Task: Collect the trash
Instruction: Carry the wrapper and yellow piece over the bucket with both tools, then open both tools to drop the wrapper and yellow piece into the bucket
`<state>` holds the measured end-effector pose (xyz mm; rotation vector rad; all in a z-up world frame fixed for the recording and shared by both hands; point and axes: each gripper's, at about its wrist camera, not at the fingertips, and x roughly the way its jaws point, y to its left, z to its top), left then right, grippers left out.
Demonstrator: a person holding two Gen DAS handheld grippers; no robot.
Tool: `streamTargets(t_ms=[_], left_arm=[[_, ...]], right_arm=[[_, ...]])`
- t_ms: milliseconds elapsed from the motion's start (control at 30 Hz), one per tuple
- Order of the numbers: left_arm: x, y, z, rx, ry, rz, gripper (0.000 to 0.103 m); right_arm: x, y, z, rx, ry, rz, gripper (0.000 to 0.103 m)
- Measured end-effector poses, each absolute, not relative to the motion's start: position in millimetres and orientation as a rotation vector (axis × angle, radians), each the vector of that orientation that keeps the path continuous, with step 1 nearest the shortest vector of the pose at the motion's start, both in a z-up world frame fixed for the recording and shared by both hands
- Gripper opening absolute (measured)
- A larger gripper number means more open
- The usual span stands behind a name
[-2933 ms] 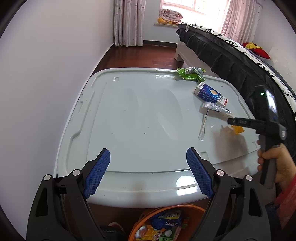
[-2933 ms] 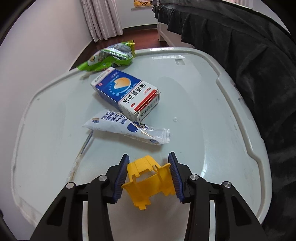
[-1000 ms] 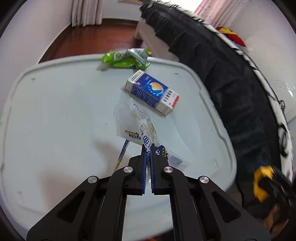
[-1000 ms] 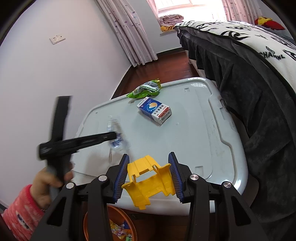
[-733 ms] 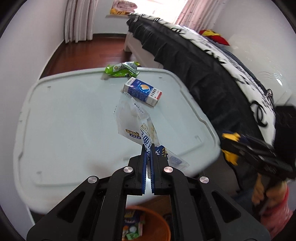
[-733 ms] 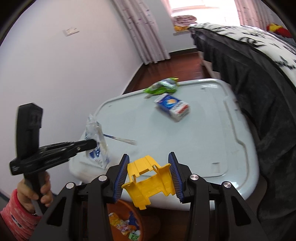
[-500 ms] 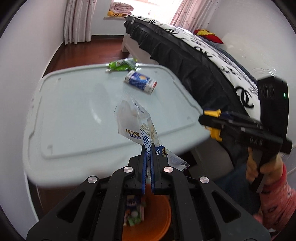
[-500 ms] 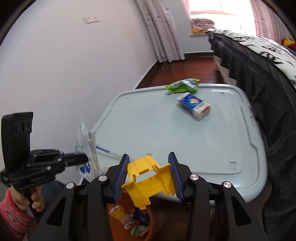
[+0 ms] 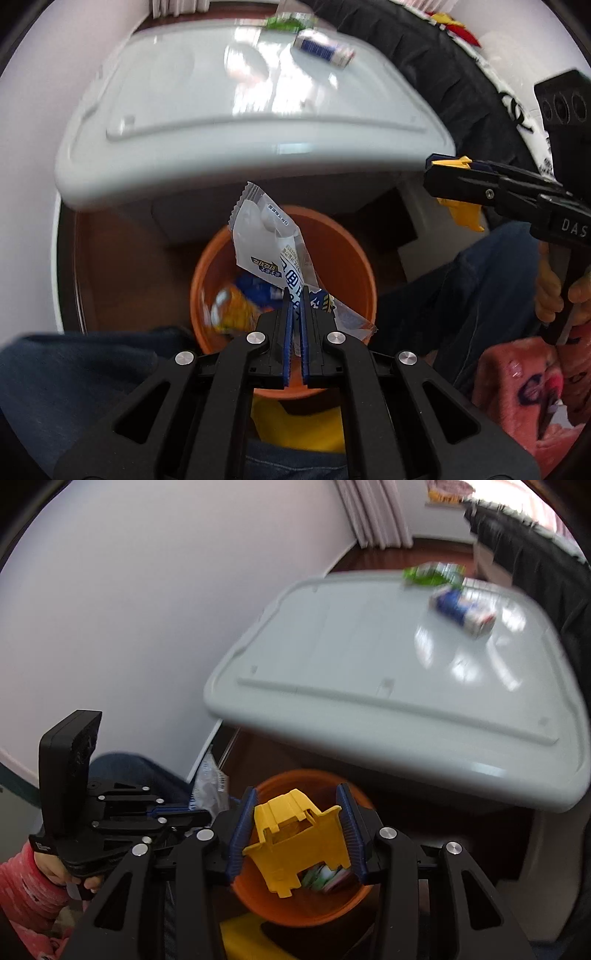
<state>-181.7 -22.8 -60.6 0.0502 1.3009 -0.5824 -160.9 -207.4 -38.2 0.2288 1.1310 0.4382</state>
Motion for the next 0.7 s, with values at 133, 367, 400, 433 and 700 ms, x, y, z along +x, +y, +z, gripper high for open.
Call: streamTargets(t_ms=[133,367,400,433,700], left_arm=[[-190,-23,-81,0.051,1.361,-0.58,0.003],[-189,-28,-104,0.109,1.418,-0.524,0.003],[-189,-29,-108,0.127,1.423,-0.509,0.003],[-188,-33,-109,0.141,1.426,-0.498,0.003],[-186,-40,-123,0.147,1.456,-0.49,0.003]], right_arm=[[-160,-196,-68,0.255,1.224,0.454,0.044],[-157,-191,-108,0.294,1.344,0.423,0.044],[-157,-191,-113,0.294,1.357,0.419,0.044],[-157,-190,-116,0.29,1.366,0.412,0.044],[-150,-191,-135,0.339,1.424,0.392,0.048]])
